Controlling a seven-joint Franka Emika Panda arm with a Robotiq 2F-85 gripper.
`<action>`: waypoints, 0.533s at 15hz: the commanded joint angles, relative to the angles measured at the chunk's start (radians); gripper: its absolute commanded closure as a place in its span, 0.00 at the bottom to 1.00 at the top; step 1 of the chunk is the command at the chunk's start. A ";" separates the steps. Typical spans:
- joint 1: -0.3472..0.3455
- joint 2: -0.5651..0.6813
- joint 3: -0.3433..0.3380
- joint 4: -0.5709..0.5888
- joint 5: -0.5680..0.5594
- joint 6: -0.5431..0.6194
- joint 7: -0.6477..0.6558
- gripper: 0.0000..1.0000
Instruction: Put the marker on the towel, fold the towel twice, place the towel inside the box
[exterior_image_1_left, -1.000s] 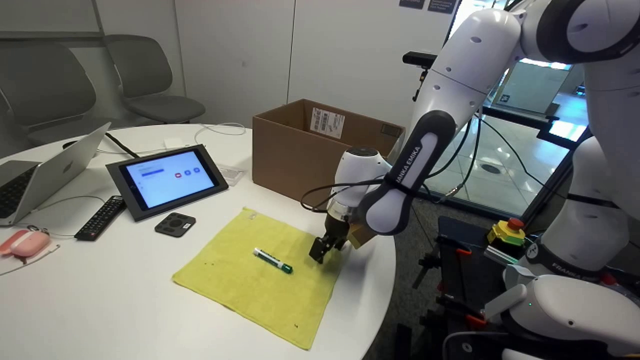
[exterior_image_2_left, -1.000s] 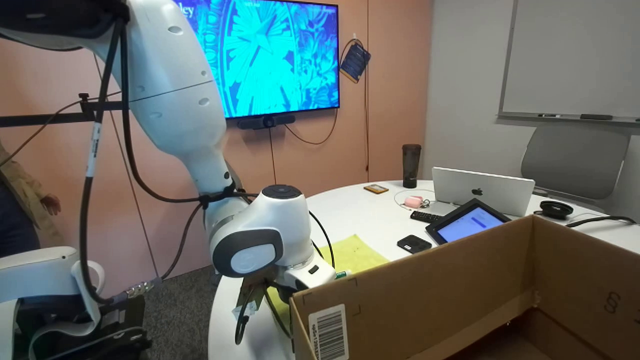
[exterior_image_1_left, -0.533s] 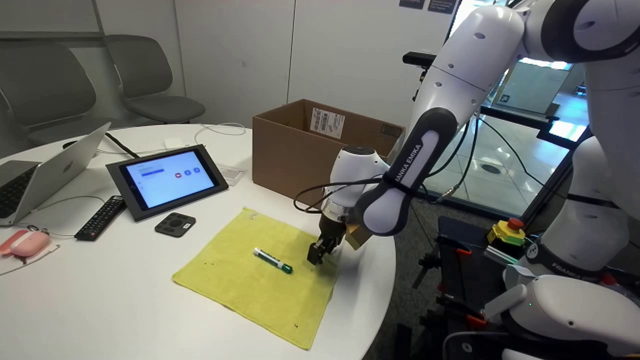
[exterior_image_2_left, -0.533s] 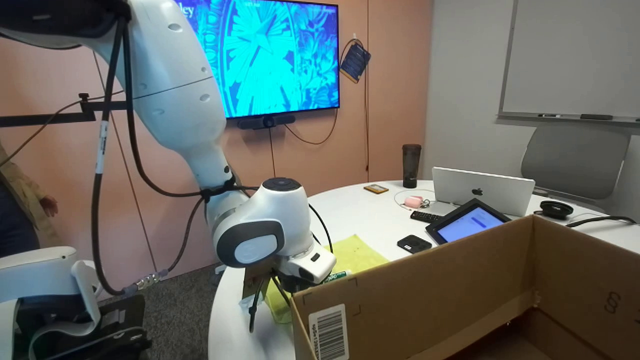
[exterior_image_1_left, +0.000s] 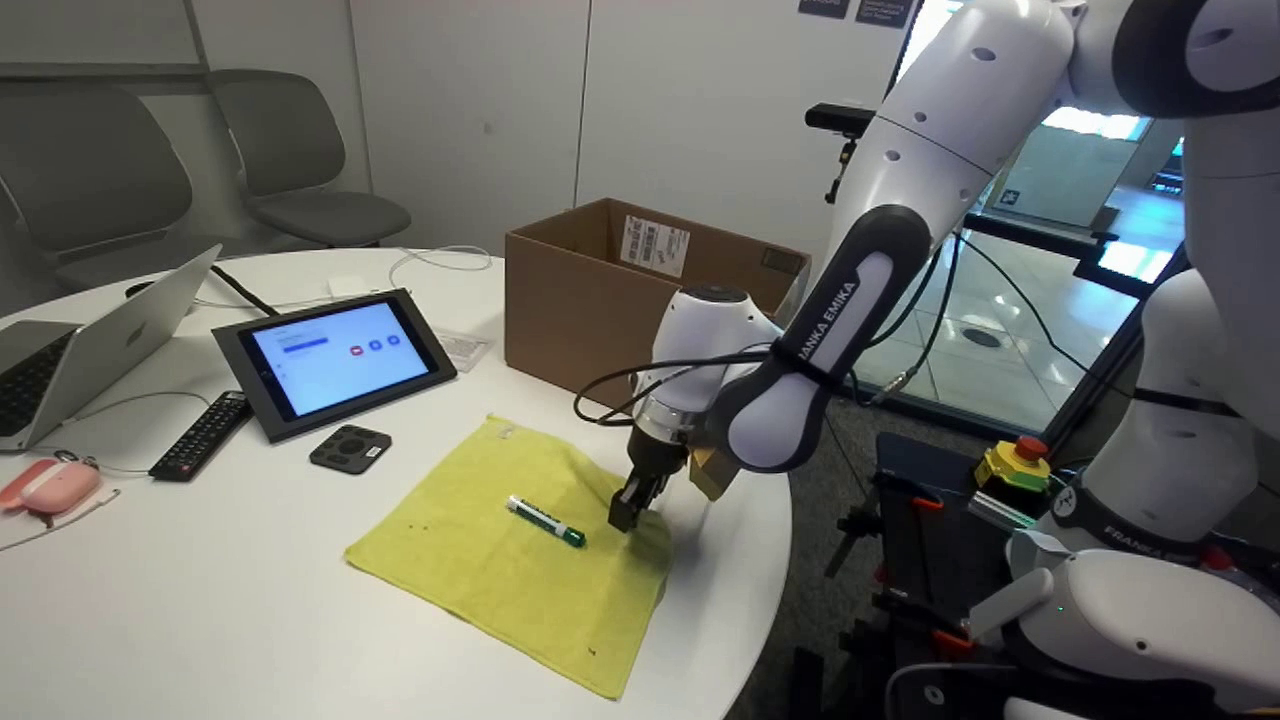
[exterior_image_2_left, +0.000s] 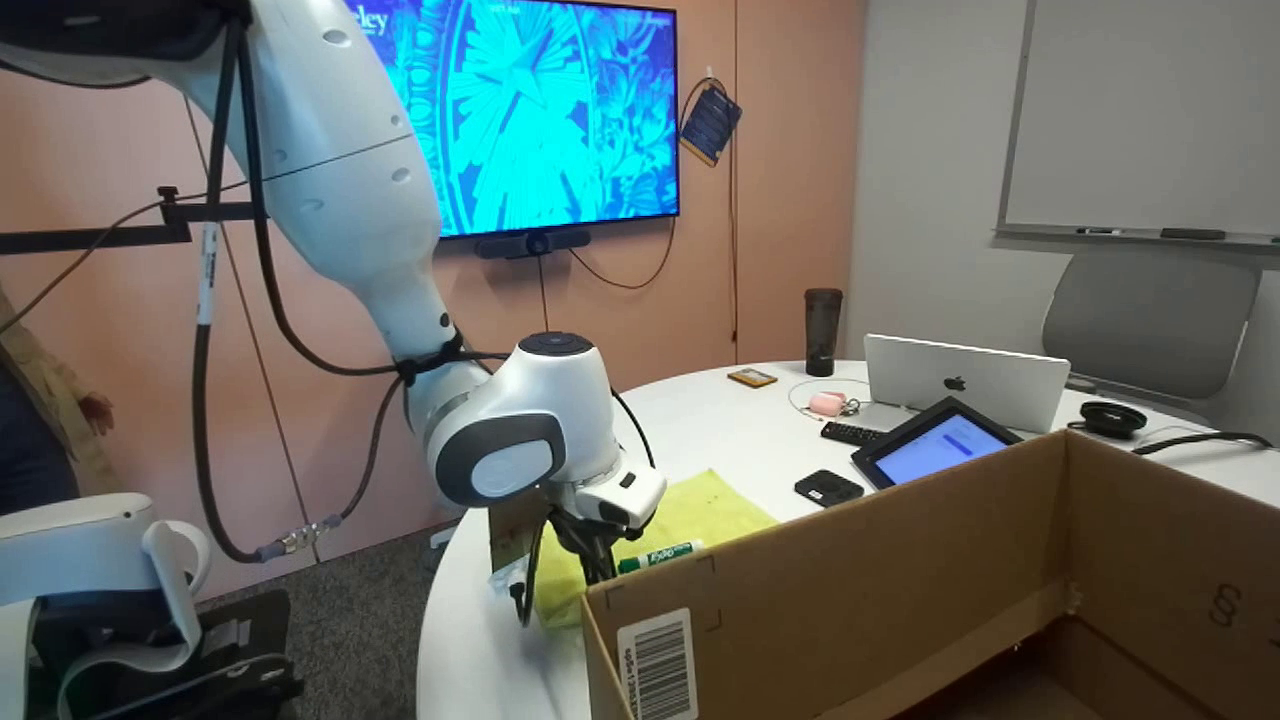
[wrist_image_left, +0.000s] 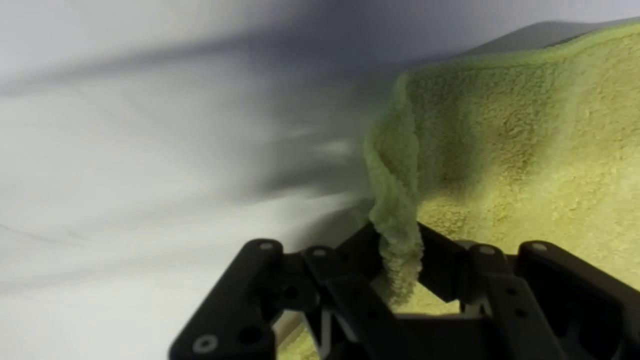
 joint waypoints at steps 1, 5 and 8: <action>0.044 -0.065 -0.017 -0.006 -0.030 -0.039 -0.023 0.96; 0.086 -0.094 0.006 0.027 -0.078 -0.069 -0.060 0.96; 0.153 -0.051 0.006 0.119 -0.135 -0.097 -0.060 0.96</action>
